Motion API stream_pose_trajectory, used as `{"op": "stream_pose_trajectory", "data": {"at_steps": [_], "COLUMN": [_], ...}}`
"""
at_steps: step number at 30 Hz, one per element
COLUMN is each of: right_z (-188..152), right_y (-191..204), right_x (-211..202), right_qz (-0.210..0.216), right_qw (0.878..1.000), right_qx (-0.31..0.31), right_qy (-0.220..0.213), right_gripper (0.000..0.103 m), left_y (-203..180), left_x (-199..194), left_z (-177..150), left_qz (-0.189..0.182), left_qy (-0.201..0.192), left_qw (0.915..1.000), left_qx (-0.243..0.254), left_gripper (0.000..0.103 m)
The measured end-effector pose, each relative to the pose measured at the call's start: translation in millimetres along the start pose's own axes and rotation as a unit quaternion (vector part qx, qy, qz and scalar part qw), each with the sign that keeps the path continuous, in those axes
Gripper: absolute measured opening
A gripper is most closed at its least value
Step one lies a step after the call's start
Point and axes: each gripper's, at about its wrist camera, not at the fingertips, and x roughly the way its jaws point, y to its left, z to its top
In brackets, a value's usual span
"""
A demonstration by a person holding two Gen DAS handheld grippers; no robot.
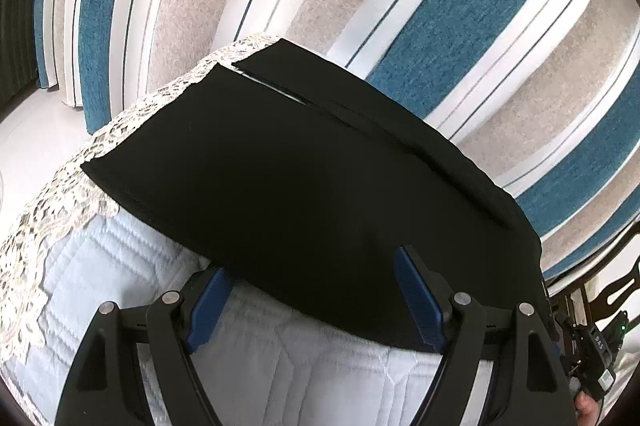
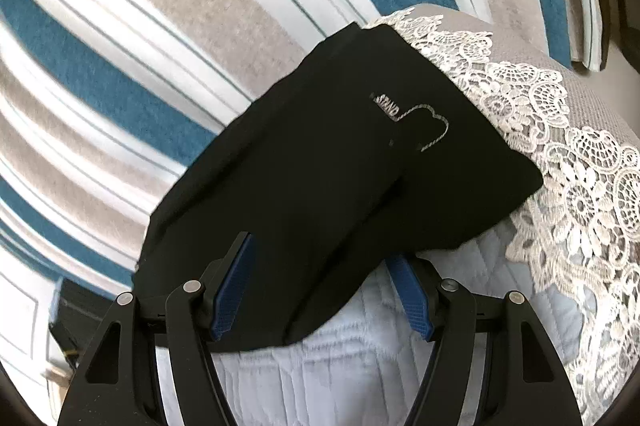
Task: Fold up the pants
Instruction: 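Close the left gripper on the pants edge while the right gripper grasps it too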
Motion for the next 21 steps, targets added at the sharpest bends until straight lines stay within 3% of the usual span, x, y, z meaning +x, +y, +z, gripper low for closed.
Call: {"op": "stream_pose_trajectory", "data": {"at_steps": [2,3,8,10,13,14,21], "right_z": [2.8,3.7,12.5,15.4,17.9,18.4,16.2], "right_y": [-2.1,-2.0,-11.8,-16.9,-17.3,-15.1,3.1], "right_x": [2.5,2.9,6.2,8.2,4.8,2.6,-40.5], "right_qz": [-0.001,-0.005,-0.042,-0.047,-0.047,-0.048,-0.030], "right_qw": [1.000,1.000,0.999,0.998,0.998,0.998,0.999], "right_qx": [0.007,0.008,0.028,0.034,0.028,0.025,0.005], "right_qy": [-0.004,-0.008,-0.015,-0.012,-0.015,-0.018,-0.036], "right_gripper": [0.065,0.063,0.022,0.011,0.006,0.005,0.005], "left_y": [-0.1,0.2,3.8,0.0,3.3,5.5,-4.5], "left_x": [2.7,4.1,10.0,12.3,13.1,12.3,-36.4], "left_z": [3.9,5.9,13.4,16.4,21.2,22.8,23.0], "left_qz": [0.005,0.010,0.054,0.083,0.101,0.095,0.075], "left_qy": [-0.002,-0.005,-0.002,0.000,0.005,0.009,-0.002], "left_qw": [1.0000,0.9999,0.9985,0.9965,0.9947,0.9953,0.9955], "left_qx": [-0.002,-0.004,-0.007,0.011,0.019,0.017,0.057], "left_gripper": [0.079,0.074,0.050,0.033,0.008,0.005,0.004]}}
